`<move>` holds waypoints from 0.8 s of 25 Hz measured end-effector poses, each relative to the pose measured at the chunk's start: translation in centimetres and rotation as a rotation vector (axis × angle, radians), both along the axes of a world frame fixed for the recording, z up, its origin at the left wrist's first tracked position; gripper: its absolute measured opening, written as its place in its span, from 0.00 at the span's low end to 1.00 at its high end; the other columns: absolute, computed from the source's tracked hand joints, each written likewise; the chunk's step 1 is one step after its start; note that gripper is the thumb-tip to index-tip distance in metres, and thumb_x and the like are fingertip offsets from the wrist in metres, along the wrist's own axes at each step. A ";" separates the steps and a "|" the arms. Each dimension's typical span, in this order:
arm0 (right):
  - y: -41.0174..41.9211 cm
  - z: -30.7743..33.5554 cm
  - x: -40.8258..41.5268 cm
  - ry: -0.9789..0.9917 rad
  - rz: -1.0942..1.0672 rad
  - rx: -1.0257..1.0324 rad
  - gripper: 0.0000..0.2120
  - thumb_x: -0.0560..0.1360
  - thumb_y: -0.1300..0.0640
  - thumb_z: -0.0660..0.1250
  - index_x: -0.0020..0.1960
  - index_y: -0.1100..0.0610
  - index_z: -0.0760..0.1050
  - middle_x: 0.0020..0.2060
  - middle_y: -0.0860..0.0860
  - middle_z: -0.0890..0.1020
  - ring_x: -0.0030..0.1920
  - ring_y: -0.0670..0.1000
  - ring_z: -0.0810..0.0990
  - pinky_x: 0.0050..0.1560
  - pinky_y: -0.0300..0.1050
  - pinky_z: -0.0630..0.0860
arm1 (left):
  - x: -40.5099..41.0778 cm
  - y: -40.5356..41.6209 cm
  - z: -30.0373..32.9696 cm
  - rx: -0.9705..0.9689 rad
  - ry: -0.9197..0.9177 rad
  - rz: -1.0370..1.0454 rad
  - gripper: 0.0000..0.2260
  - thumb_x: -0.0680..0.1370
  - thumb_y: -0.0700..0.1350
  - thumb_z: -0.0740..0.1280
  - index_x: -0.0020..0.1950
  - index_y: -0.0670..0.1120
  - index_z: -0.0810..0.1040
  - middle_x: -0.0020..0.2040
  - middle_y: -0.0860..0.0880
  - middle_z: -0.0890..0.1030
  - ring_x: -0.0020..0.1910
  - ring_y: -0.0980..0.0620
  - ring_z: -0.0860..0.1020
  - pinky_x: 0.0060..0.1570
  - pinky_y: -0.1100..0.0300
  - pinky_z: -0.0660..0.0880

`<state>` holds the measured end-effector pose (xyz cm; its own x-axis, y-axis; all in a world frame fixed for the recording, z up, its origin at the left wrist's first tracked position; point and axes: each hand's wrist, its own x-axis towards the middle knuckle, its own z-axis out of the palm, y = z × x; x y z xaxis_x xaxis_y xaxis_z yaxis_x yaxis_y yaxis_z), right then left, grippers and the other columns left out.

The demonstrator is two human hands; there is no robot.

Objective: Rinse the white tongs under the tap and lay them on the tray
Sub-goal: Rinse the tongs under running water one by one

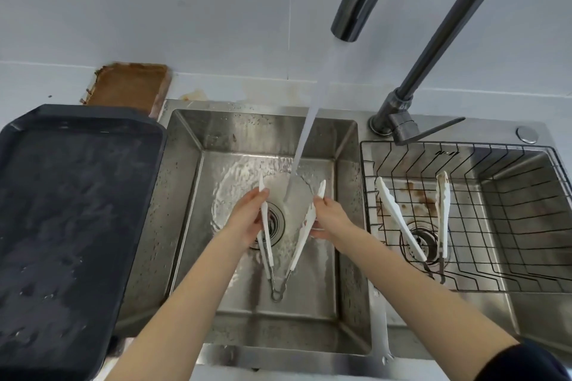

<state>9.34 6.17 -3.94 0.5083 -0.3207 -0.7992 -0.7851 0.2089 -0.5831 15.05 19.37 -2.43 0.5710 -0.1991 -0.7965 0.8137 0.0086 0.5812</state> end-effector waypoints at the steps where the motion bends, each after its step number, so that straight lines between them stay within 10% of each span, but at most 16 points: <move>1: 0.0 -0.6 -0.1 0.026 0.003 -0.008 0.20 0.81 0.53 0.50 0.68 0.62 0.64 0.55 0.62 0.77 0.54 0.61 0.79 0.58 0.58 0.77 | -0.2 -0.1 -0.5 0.021 0.010 -0.013 0.12 0.79 0.42 0.61 0.62 0.42 0.73 0.36 0.49 0.72 0.34 0.54 0.70 0.35 0.63 0.69; 13: 1.6 -5.1 -0.2 0.118 -0.026 -0.031 0.19 0.80 0.54 0.52 0.66 0.61 0.67 0.62 0.61 0.75 0.62 0.62 0.75 0.61 0.57 0.75 | -0.9 1.4 -6.3 0.116 0.036 0.066 0.16 0.78 0.44 0.62 0.66 0.44 0.71 0.45 0.46 0.77 0.39 0.51 0.74 0.37 0.60 0.71; 16: 2.6 -6.5 -1.2 0.194 0.008 -0.065 0.19 0.80 0.52 0.51 0.66 0.61 0.67 0.64 0.60 0.74 0.63 0.62 0.73 0.64 0.59 0.71 | -2.1 1.6 -7.9 0.202 0.052 0.095 0.21 0.77 0.44 0.64 0.69 0.43 0.68 0.63 0.40 0.76 0.57 0.43 0.76 0.55 0.48 0.76; 20: 3.4 -8.1 -2.3 0.294 -0.015 -0.037 0.20 0.80 0.52 0.50 0.67 0.61 0.66 0.64 0.60 0.73 0.63 0.61 0.73 0.63 0.59 0.72 | -3.4 2.1 -9.6 0.343 0.153 0.097 0.24 0.75 0.50 0.66 0.68 0.39 0.68 0.64 0.42 0.75 0.62 0.40 0.75 0.65 0.46 0.71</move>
